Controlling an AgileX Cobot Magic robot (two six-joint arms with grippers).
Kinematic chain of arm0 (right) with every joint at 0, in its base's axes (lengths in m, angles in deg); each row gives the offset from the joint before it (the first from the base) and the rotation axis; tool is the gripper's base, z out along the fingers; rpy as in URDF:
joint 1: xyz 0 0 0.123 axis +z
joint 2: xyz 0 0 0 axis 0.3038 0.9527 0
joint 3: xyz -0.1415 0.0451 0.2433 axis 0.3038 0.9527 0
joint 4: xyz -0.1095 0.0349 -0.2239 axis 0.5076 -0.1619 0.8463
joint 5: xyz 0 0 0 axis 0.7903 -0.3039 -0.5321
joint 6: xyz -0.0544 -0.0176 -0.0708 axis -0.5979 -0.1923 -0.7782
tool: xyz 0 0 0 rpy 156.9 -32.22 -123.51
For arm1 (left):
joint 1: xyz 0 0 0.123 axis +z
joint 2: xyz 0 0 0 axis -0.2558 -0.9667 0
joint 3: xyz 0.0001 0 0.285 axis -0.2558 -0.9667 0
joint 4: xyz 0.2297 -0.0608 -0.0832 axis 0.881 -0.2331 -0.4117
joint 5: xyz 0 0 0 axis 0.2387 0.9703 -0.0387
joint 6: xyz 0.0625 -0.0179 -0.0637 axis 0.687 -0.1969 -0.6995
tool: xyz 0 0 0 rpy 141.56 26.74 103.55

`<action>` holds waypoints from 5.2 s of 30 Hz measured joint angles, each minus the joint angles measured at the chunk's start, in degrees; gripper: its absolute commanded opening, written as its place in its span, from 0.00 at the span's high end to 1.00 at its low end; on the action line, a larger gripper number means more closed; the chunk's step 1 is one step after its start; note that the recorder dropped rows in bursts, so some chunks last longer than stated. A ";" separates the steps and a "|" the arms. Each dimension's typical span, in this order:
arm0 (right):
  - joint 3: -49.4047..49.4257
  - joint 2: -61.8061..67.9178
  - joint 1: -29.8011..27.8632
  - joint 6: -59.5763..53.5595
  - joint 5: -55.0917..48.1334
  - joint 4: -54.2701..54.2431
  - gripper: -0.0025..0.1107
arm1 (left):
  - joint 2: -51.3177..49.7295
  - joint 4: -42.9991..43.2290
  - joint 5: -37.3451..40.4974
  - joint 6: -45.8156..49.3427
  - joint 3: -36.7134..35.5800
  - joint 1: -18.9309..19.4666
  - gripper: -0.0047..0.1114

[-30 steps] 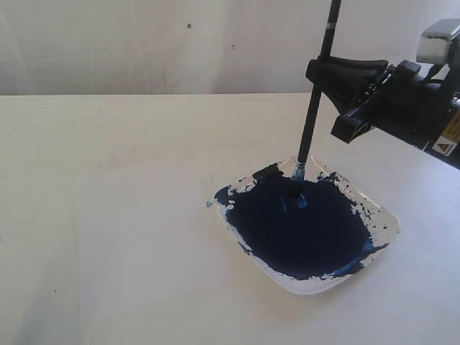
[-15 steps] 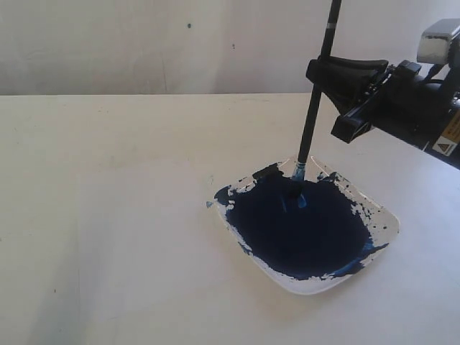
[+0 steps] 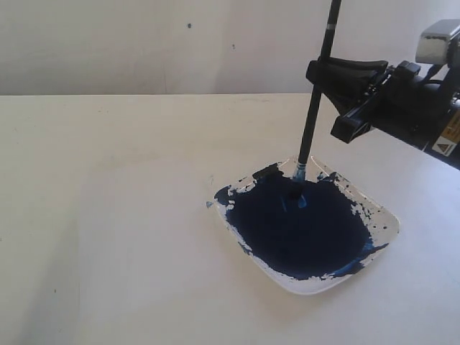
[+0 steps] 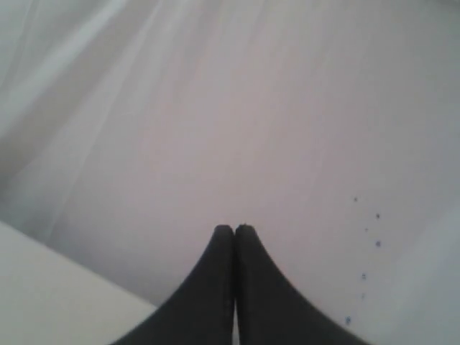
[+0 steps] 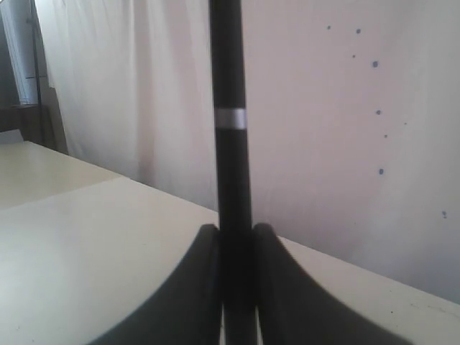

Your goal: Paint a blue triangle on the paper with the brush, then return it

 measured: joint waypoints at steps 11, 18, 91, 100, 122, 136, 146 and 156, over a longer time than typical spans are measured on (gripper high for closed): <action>0.00 0.00 0.00 4.71 -4.15 0.00 0.95 | -17.44 16.37 35.53 4.42 18.08 0.00 0.96; 0.00 0.00 0.00 7.85 -4.25 0.00 0.95 | -38.83 16.37 60.77 17.28 38.32 -4.16 0.96; 0.00 4.10 0.00 -1.48 -8.42 -3.06 0.95 | -81.77 -12.18 74.26 55.13 47.70 -7.59 0.96; 0.00 4.10 0.00 -1.53 -8.42 -3.06 0.95 | -81.77 -12.18 74.77 55.13 47.70 -7.59 0.96; 0.00 4.10 0.00 -6.04 -7.76 -3.42 0.95 | -81.77 -12.18 75.32 55.13 47.70 -7.59 0.96; 0.00 4.10 0.00 -5.03 -5.94 -3.53 0.95 | -81.77 -10.97 75.76 55.13 47.70 -7.59 0.96; 0.00 4.10 0.00 -4.66 -4.99 -3.41 0.95 | -81.77 -10.14 75.76 54.72 47.70 -7.59 0.96; 0.00 4.10 0.00 -3.99 -1.92 1.79 0.95 | -81.77 -8.05 73.98 44.43 45.85 -7.59 0.96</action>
